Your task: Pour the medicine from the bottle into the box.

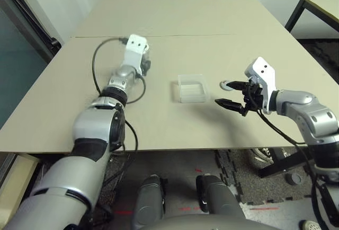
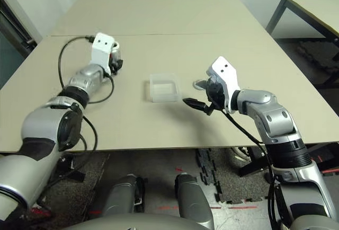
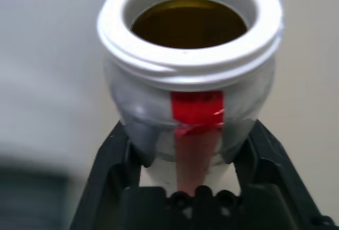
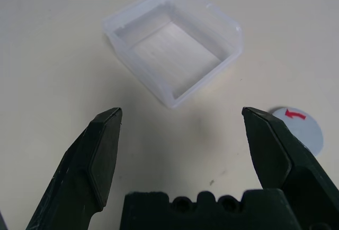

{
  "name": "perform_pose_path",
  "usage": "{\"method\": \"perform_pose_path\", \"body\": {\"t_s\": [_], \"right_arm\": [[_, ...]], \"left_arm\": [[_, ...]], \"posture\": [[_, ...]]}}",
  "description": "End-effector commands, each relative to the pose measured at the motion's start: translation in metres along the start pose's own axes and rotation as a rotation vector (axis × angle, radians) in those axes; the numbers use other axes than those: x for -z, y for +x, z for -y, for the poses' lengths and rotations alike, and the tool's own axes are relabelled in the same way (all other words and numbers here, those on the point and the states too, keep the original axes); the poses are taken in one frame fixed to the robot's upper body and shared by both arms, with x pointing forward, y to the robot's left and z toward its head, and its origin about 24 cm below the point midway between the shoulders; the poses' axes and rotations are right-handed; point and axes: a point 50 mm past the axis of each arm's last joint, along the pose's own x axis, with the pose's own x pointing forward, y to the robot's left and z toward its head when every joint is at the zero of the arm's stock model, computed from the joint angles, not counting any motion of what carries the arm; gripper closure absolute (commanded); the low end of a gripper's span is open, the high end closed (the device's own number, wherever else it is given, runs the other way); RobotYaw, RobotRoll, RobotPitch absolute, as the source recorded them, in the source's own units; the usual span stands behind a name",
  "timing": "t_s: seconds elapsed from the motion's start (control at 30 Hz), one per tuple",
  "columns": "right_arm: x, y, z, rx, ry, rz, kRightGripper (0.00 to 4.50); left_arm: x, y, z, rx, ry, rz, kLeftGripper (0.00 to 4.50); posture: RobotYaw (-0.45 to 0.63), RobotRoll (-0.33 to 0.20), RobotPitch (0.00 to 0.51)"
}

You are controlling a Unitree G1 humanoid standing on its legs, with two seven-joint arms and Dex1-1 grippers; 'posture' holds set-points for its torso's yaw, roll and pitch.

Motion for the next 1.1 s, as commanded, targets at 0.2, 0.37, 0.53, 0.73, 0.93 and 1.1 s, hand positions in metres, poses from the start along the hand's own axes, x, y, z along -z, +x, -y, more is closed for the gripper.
{"method": "perform_pose_path", "body": {"t_s": [0.2, 0.37, 0.53, 0.73, 0.93, 1.1], "right_arm": [[-0.001, 0.011, 0.0, 0.014, 0.011, 0.03, 0.0], [-0.001, 0.018, -0.005, 0.03, 0.029, 0.062, 0.0], [-0.001, 0.02, -0.008, 0.039, 0.037, 0.074, 0.0], [-0.001, 0.019, -0.007, 0.049, 0.039, 0.076, 0.0], [-0.002, 0.021, -0.006, 0.036, 0.033, 0.068, 0.0], [-0.004, 0.023, -0.007, 0.021, 0.031, 0.067, 0.0]], "left_arm": [[-0.055, 0.007, 0.046, 0.108, 1.302, 0.321, 1.96], [-0.081, 0.009, 0.068, 0.085, 1.416, 0.412, 1.96], [-0.098, 0.008, 0.075, 0.077, 1.386, 0.46, 1.96], [-0.093, 0.007, 0.082, 0.096, 1.403, 0.475, 1.96], [-0.084, 0.007, 0.086, 0.174, 1.091, 0.406, 1.96], [-0.069, 0.008, 0.072, 0.216, 0.497, 0.265, 1.96]], "posture": [[-0.12, 0.0, 0.049], [-0.18, 0.0, 0.056], [-0.2, 0.0, 0.058], [-0.19, 0.0, 0.057], [-0.17, 0.0, 0.062], [-0.15, 0.0, 0.065]]}}
